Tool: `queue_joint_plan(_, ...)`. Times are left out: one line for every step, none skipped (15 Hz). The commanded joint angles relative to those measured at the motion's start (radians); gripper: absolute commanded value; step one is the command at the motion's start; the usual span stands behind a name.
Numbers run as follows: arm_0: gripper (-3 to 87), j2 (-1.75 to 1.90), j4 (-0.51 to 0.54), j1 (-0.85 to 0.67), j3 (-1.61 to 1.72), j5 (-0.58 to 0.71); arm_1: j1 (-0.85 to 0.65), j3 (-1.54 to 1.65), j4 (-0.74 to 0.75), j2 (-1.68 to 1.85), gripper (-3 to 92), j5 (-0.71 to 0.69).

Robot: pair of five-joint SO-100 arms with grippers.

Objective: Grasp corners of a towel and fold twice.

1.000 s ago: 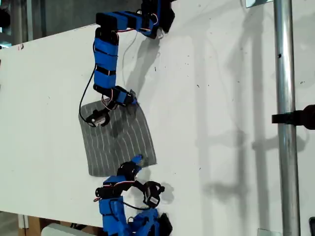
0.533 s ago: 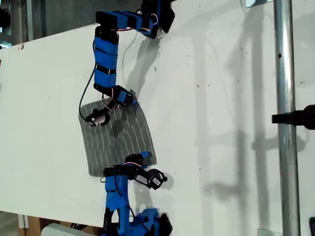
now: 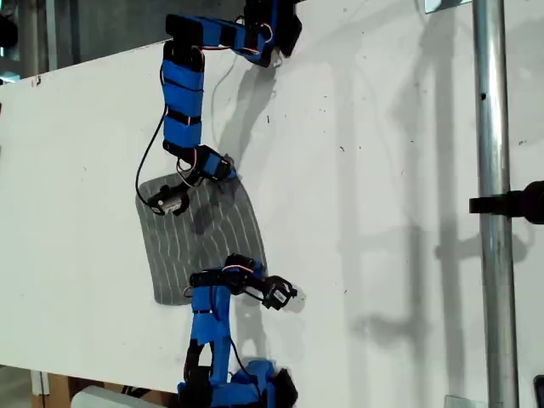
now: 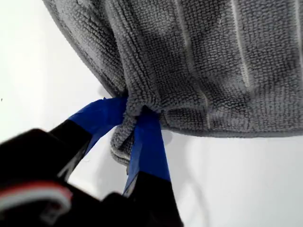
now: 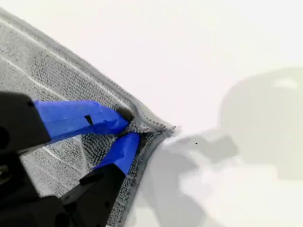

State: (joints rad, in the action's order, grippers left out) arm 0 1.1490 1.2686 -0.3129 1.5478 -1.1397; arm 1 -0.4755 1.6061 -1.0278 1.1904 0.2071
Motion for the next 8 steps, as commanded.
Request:
queue_joint_plan(-0.7, 0.008, 0.018, 0.025, -0.051, 0.0, -0.008, 0.014, 0.005, 0.06, -0.3, 0.003)
queue_joint_plan(-0.7, 0.002, 0.015, 0.025, -0.052, -0.002, -0.008, 0.018, 0.008, 0.064, -0.3, 0.003)
queue_joint_plan(-0.7, -0.008, 0.015, 0.023, -0.052, -0.002, -0.008, 0.021, 0.008, 0.067, -0.3, 0.005)
queue_joint_plan(-0.7, 0.003, 0.017, 0.034, -0.054, -0.002, -0.005, 0.028, 0.008, 0.08, -0.3, 0.008)
queue_joint_plan(-0.7, 0.032, 0.021, 0.048, -0.055, -0.012, -0.003, 0.038, 0.008, 0.097, -0.3, 0.011)
queue_joint_plan(-0.7, 0.061, 0.043, 0.057, -0.063, -0.028, -0.003, 0.049, 0.008, 0.11, -0.3, 0.011)
queue_joint_plan(-0.5, 0.078, 0.097, 0.057, -0.087, -0.049, -0.008, 0.055, 0.008, 0.117, -0.3, 0.011)
queue_joint_plan(10.5, 0.095, 0.164, 0.06, -0.12, -0.054, -0.011, 0.06, 0.008, 0.118, -0.3, 0.011)
